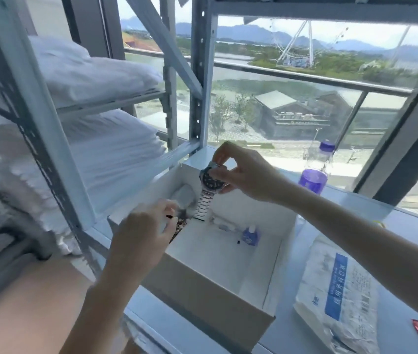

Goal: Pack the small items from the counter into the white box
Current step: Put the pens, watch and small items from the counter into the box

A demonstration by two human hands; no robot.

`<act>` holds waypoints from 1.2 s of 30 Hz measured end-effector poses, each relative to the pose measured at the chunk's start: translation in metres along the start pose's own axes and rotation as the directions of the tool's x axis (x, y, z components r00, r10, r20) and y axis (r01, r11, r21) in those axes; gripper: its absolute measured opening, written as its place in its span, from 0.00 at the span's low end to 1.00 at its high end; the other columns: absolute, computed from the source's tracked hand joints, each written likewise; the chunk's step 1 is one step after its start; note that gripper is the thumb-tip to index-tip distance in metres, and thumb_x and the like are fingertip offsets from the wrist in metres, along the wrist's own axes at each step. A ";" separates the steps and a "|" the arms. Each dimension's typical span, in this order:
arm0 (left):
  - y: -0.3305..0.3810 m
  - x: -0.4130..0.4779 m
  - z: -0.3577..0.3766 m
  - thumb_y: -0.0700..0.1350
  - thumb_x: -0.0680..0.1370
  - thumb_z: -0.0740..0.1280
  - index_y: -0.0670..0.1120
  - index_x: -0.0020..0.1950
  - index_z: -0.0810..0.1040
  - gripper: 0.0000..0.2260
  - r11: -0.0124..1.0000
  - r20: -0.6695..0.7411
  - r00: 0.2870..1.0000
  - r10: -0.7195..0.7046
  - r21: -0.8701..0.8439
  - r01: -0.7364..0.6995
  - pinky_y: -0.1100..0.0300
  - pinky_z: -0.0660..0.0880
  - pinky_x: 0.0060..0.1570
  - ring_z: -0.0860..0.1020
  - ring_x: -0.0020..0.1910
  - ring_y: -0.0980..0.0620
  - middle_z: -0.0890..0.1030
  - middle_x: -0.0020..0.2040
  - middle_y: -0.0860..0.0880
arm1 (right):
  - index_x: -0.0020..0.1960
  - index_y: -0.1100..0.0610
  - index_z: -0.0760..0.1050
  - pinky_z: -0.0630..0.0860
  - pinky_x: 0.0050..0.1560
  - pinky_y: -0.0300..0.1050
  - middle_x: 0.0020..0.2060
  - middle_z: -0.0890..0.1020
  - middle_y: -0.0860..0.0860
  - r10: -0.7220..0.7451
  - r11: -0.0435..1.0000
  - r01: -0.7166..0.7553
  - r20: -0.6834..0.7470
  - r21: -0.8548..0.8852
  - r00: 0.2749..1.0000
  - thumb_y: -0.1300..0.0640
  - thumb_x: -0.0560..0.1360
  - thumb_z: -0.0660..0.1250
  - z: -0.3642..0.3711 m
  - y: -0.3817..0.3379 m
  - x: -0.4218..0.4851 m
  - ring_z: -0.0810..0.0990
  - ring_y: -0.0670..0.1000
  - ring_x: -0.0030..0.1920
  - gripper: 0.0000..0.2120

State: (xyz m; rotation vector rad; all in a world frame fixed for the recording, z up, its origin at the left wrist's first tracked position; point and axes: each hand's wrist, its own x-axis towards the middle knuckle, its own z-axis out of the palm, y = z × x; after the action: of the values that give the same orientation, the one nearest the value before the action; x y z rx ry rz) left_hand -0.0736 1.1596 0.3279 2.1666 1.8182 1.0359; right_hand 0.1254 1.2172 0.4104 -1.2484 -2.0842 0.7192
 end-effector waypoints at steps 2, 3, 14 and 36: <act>-0.023 0.001 -0.004 0.42 0.74 0.69 0.48 0.53 0.80 0.09 0.998 -0.003 0.999 -0.034 0.057 0.034 0.51 0.77 0.48 0.79 0.49 0.45 0.82 0.47 0.48 | 0.51 0.59 0.69 0.78 0.31 0.37 0.50 0.75 0.52 0.038 0.999 -0.038 0.024 -0.012 0.999 0.57 0.76 0.65 0.021 0.001 0.017 0.81 0.49 0.42 0.07; -0.034 0.001 -0.003 0.41 0.73 0.70 0.47 0.53 0.80 0.09 0.997 -0.004 1.000 -0.023 0.072 0.023 0.50 0.76 0.50 0.79 0.51 0.45 0.82 0.48 0.47 | 0.51 0.59 0.69 0.80 0.32 0.39 0.50 0.75 0.52 0.068 0.998 -0.068 0.037 -0.006 0.997 0.57 0.76 0.65 0.031 0.003 0.025 0.82 0.51 0.43 0.08; -0.071 0.006 0.009 0.45 0.71 0.53 0.42 0.58 0.79 0.22 0.989 -0.003 0.991 0.136 0.063 -0.135 0.54 0.57 0.68 0.71 0.64 0.52 0.79 0.58 0.49 | 0.47 0.62 0.68 0.82 0.44 0.47 0.41 0.76 0.59 0.465 0.677 -0.589 0.365 0.441 0.807 0.63 0.77 0.63 0.122 0.049 0.068 0.81 0.51 0.35 0.05; -0.071 0.005 0.012 0.45 0.72 0.52 0.42 0.56 0.80 0.22 0.980 -0.021 0.985 0.173 0.100 -0.170 0.52 0.60 0.66 0.73 0.61 0.50 0.81 0.55 0.49 | 0.45 0.60 0.81 0.76 0.43 0.43 0.40 0.83 0.54 0.373 0.906 -0.341 0.093 -0.249 0.923 0.57 0.68 0.74 0.125 0.083 0.064 0.81 0.51 0.40 0.08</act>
State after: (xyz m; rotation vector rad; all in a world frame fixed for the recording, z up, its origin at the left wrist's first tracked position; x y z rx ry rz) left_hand -0.1244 1.1871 0.2853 2.4152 1.7546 1.0377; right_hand 0.0582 1.2909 0.2815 -1.7903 -2.1170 0.7570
